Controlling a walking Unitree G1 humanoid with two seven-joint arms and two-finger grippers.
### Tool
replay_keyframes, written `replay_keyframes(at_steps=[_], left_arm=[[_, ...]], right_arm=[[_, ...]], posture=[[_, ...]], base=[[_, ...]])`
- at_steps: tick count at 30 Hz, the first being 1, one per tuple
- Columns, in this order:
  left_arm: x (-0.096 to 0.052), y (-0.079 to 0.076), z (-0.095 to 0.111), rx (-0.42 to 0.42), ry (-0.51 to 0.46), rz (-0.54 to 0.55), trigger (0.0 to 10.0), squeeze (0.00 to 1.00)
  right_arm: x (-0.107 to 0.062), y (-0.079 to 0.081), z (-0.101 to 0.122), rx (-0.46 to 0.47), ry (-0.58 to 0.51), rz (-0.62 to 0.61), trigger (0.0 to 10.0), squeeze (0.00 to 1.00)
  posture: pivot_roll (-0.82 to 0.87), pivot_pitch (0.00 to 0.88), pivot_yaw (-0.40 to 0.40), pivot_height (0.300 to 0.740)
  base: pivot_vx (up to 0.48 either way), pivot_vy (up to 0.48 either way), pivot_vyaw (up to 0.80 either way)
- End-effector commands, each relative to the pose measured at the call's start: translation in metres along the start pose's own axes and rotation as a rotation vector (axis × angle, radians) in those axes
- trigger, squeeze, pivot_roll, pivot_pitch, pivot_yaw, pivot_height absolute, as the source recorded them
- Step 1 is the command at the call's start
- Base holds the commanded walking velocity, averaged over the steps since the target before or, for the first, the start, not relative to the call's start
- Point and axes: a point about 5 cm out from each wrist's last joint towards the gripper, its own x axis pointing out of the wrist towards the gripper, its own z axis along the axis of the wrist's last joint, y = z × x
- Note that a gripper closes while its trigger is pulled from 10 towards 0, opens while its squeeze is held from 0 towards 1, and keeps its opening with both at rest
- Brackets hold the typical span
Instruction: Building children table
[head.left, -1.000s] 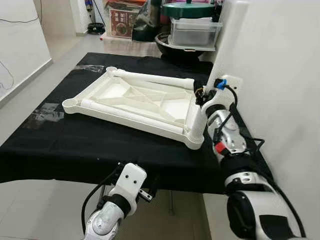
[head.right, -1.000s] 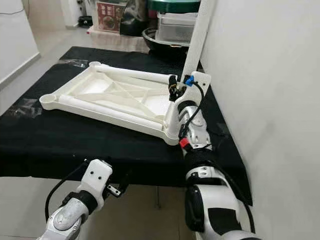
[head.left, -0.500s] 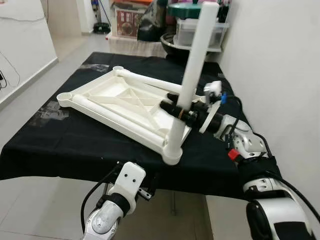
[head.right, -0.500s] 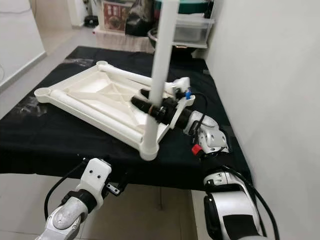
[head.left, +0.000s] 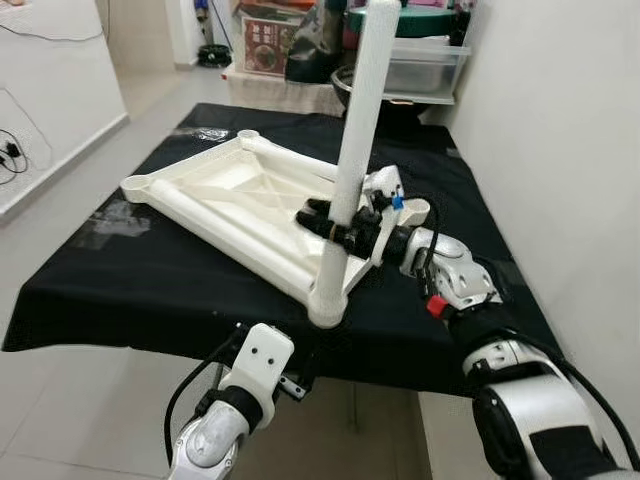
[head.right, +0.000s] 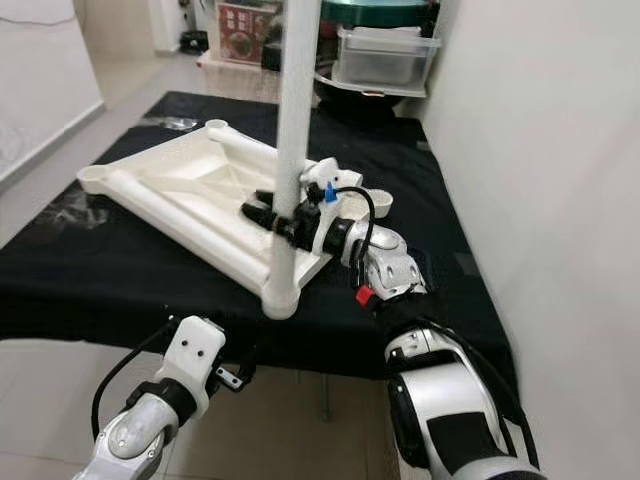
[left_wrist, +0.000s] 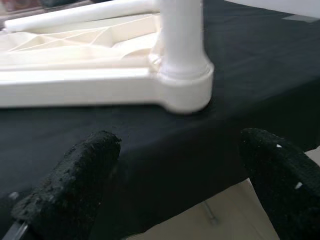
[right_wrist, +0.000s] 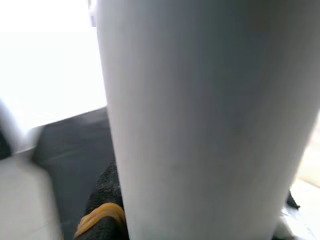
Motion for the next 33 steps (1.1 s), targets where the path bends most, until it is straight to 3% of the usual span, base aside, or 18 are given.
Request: replay_keyframes(at_steps=[1,2,4,5,7,8,9,10,11,12,14,18,19,22,23,27,28,33], left_arm=[[0.0,-0.002,-0.004,-0.006,0.022,-0.008,10.0,0.0],[0.0,-0.001,-0.004,-0.005,0.022,-0.008,10.0,0.0],[0.0,-0.001,-0.004,-0.004,0.021,-0.008,10.0,0.0],[0.0,-0.001,-0.004,-0.003,0.022,-0.009,10.0,0.0],[0.0,-0.001,-0.004,-0.003,0.022,-0.009,10.0,0.0],[0.0,-0.001,-0.004,-0.002,0.021,-0.009,10.0,0.0],[0.0,-0.001,-0.004,-0.002,0.021,-0.009,10.0,0.0],[0.0,-0.001,-0.004,-0.002,0.022,-0.01,10.0,0.0],[0.0,-0.001,-0.004,-0.002,0.022,-0.01,10.0,0.0],[0.0,0.0,-0.004,-0.002,0.022,-0.011,10.0,0.0],[0.0,0.0,-0.003,-0.001,0.022,-0.011,10.0,0.0],[0.0,0.0,-0.004,-0.001,0.023,-0.011,10.0,0.0],[0.001,0.0,-0.004,-0.001,0.024,-0.01,10.0,0.0],[0.001,0.0,-0.004,-0.001,0.024,-0.009,10.0,0.0],[0.001,0.0,-0.004,-0.001,0.024,-0.009,10.0,0.0],[0.001,0.0,-0.004,-0.003,0.023,-0.008,10.0,0.0],[0.001,0.0,-0.003,-0.002,0.023,-0.008,10.0,0.0],[0.002,0.0,-0.004,-0.005,0.022,-0.006,10.0,0.0]], right_arm=[[-0.006,-0.014,0.001,-0.023,0.024,-0.119,0.0,0.0],[-0.015,-0.033,0.001,-0.031,0.034,-0.306,0.0,0.0],[-0.019,-0.04,0.001,-0.036,0.037,-0.385,0.0,0.0],[-0.03,-0.055,0.002,-0.031,0.04,-0.574,0.0,0.0],[-0.03,-0.055,0.002,-0.031,0.04,-0.574,0.0,0.0],[-0.041,-0.067,0.003,-0.033,0.043,-0.744,0.0,0.0],[-0.041,-0.067,0.003,-0.033,0.043,-0.744,0.0,0.0],[-0.052,-0.076,0.002,-0.008,0.046,-0.913,0.0,0.0],[-0.052,-0.076,0.002,-0.008,0.046,-0.913,0.0,0.0],[-0.062,-0.082,-0.002,0.029,0.05,-1.092,0.0,0.0],[-0.068,-0.082,-0.007,0.074,0.057,-1.207,0.0,0.0],[-0.069,-0.078,-0.014,0.116,0.065,-1.284,0.0,0.0],[-0.06,-0.069,-0.018,0.165,0.048,-1.283,9.8,0.0],[-0.044,-0.056,-0.016,0.208,-0.008,-1.202,10.0,0.0],[-0.031,-0.046,-0.01,0.217,-0.082,-1.103,10.0,1.0],[-0.018,-0.037,0.006,0.165,-0.187,-0.959,10.0,1.0],[-0.017,-0.038,0.009,0.166,-0.204,-0.923,10.0,0.0],[-0.012,-0.037,0.02,0.163,-0.247,-0.729,10.0,0.0]], posture=[[0.12,0.026,-0.122,0.74],[0.12,0.027,-0.12,0.74],[0.12,0.027,-0.12,0.74],[0.11,0.029,-0.117,0.74],[0.11,0.029,-0.117,0.74],[0.11,0.027,-0.117,0.74],[0.11,0.027,-0.117,0.74],[0.12,0.027,-0.118,0.74],[0.12,0.027,-0.118,0.74],[0.12,0.029,-0.116,0.74],[0.12,0.029,-0.116,0.74],[0.12,0.032,-0.115,0.74],[0.12,0.032,-0.117,0.74],[0.12,0.035,-0.117,0.74],[0.11,0.032,-0.117,0.74],[0.11,0.034,-0.117,0.74],[0.11,0.035,-0.117,0.74],[0.11,0.034,-0.119,0.74]], base=[[0.0,0.0,0.0],[0.0,0.0,0.0],[0.0,0.0,0.0],[0.0,0.0,0.0],[0.0,0.0,0.0],[0.0,0.0,0.0],[0.0,0.0,0.0],[0.0,0.0,0.0],[0.0,0.0,0.0],[0.0,0.0,0.0],[0.0,0.0,0.0],[0.0,0.0,0.0],[0.0,0.0,0.0],[0.0,0.0,0.0],[0.0,0.0,0.0],[0.0,0.0,0.0],[0.0,0.0,0.0],[0.0,0.0,0.0]])
